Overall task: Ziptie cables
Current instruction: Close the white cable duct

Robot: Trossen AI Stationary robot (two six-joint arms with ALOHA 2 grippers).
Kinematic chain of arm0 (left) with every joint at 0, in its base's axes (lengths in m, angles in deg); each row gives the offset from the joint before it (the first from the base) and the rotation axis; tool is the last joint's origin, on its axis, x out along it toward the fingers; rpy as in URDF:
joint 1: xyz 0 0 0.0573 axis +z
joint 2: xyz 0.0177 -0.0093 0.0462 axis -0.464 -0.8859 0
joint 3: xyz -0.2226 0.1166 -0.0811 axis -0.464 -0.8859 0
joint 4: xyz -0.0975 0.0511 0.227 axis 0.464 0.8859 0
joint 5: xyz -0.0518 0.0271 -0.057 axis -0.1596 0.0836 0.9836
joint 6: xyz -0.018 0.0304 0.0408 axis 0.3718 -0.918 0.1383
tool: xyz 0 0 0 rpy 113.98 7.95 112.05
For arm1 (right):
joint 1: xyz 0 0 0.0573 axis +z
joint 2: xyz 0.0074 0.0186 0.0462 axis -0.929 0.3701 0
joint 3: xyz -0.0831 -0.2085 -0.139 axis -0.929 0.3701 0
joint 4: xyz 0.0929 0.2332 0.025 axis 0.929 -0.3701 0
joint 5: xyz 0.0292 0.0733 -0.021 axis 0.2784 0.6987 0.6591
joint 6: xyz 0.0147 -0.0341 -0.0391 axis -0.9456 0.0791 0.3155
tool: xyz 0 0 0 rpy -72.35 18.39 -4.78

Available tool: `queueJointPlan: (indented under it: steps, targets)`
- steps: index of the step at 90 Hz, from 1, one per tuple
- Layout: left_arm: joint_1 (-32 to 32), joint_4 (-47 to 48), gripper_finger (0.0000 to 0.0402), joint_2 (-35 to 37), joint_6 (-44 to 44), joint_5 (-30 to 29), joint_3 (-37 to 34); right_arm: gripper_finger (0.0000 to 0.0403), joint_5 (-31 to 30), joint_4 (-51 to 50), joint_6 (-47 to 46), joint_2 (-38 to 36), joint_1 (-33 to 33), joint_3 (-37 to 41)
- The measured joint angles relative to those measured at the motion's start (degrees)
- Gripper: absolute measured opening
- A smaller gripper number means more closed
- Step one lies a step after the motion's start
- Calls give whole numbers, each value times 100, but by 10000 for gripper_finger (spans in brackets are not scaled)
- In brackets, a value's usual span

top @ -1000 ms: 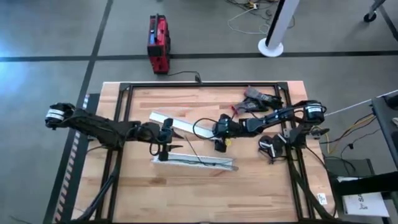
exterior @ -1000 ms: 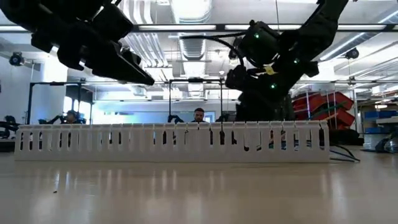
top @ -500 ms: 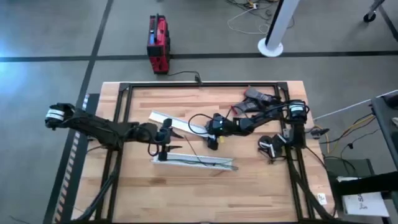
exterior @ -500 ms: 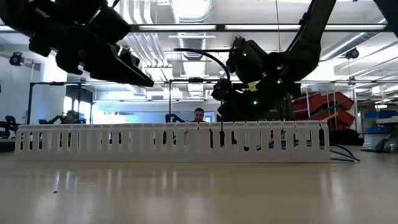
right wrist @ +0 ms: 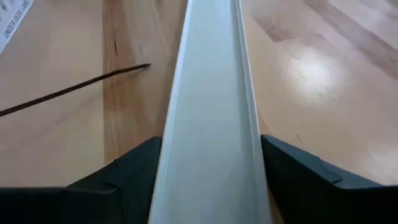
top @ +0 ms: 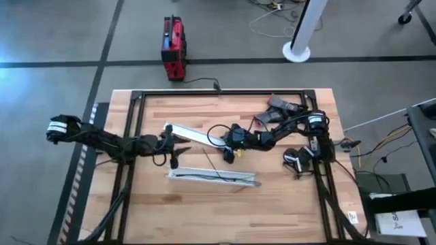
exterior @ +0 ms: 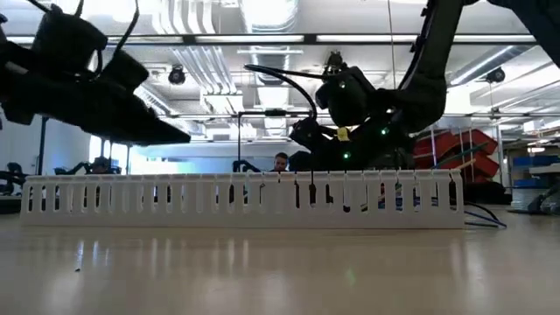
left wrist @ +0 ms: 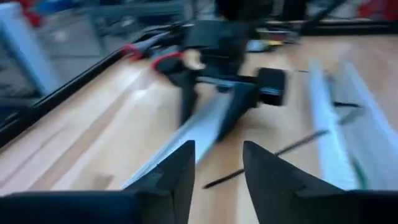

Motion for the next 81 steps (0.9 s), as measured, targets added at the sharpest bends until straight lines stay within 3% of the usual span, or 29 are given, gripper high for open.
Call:
queueJointPlan:
  steps: [16,35,52,71,81]
  targets:
    - [-3,-5,103,28,-591,-123,73,220,39,4,80,-8,-1,2]
    - [-3,86,98,-13,-305,-124,104,231,23,-2,19,-8,-2,2]
    - [-3,511,98,31,-142,-124,104,218,-31,-3,120,-44,2,11]
    - [91,887,98,423,184,-119,103,218,-372,-390,1304,-557,182,39]
    - [294,1928,98,817,486,-50,344,217,-870,-1149,2138,-923,351,-121]
